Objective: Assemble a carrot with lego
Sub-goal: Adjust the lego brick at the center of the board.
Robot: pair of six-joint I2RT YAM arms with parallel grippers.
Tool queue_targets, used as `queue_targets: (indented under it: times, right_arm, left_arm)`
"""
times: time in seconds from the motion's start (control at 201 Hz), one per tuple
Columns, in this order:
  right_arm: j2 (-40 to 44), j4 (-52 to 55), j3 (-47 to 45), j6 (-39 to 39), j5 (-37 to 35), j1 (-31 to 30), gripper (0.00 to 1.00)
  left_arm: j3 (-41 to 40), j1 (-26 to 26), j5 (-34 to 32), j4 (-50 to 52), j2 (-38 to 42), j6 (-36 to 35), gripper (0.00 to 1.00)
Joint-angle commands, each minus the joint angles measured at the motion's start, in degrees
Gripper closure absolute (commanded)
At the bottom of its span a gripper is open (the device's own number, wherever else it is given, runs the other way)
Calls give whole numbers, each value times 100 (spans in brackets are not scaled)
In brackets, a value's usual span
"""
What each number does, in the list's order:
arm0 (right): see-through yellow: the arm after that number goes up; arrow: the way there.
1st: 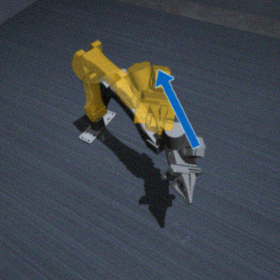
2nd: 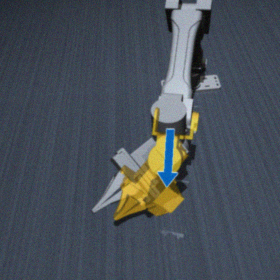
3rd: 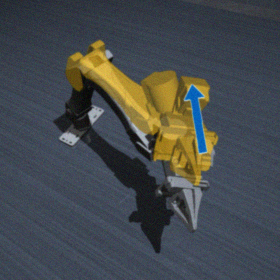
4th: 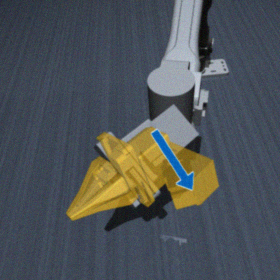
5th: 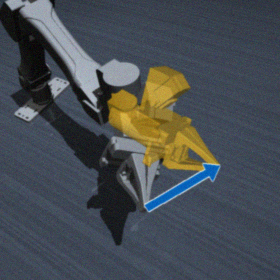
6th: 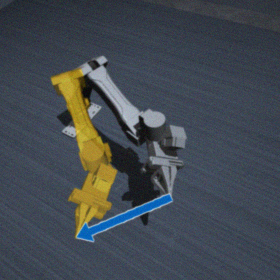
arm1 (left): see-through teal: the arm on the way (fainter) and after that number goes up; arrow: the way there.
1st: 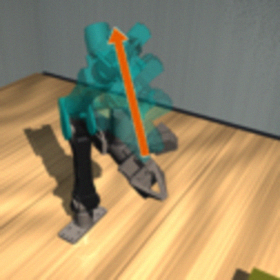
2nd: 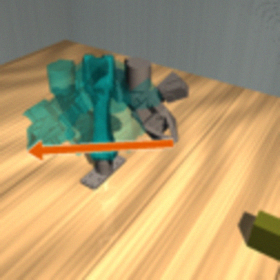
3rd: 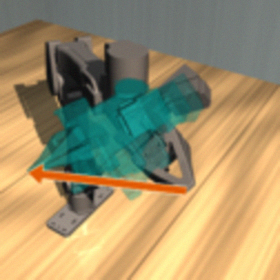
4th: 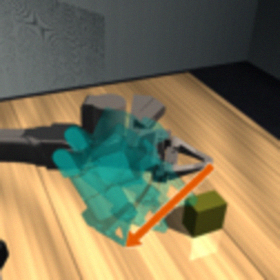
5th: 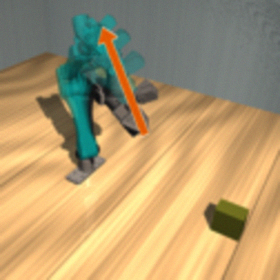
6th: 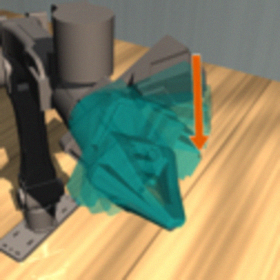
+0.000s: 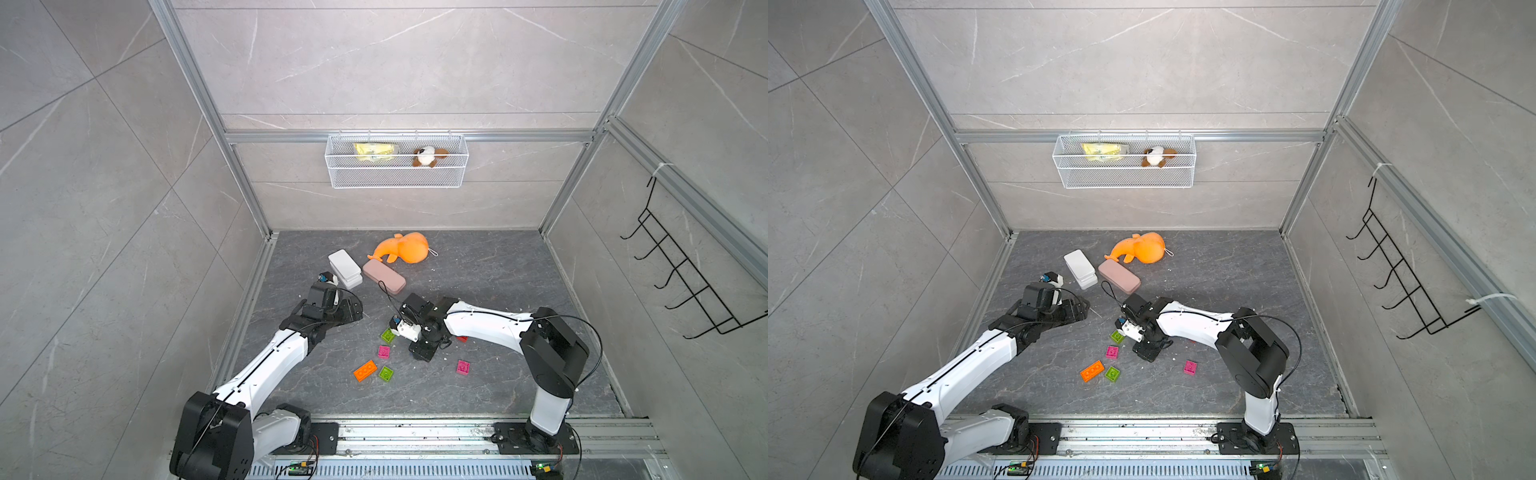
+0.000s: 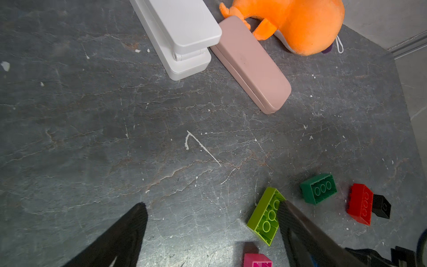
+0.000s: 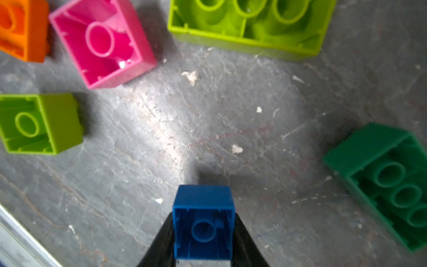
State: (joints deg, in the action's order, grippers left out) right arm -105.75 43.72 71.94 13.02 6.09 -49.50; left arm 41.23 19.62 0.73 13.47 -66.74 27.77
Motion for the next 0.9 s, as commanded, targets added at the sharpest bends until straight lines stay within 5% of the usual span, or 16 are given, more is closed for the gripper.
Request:
queue_targets:
  times: [0.0, 0.174, 0.582, 0.896]
  right_arm:
    - [-106, 622, 269, 921, -26, -31, 69]
    - [-40, 263, -17, 1712, -276, -30, 70]
    - [-493, 293, 287, 2042, -609, -69, 66]
    - [145, 503, -29, 1361, -912, -64, 25]
  left_arm:
    - [262, -19, -280, 130, 192, -211, 8]
    - [229, -17, -337, 82, 207, -224, 7]
    - [192, -14, -311, 72, 123, -230, 7]
    - [190, -8, -184, 86, 153, -228, 7]
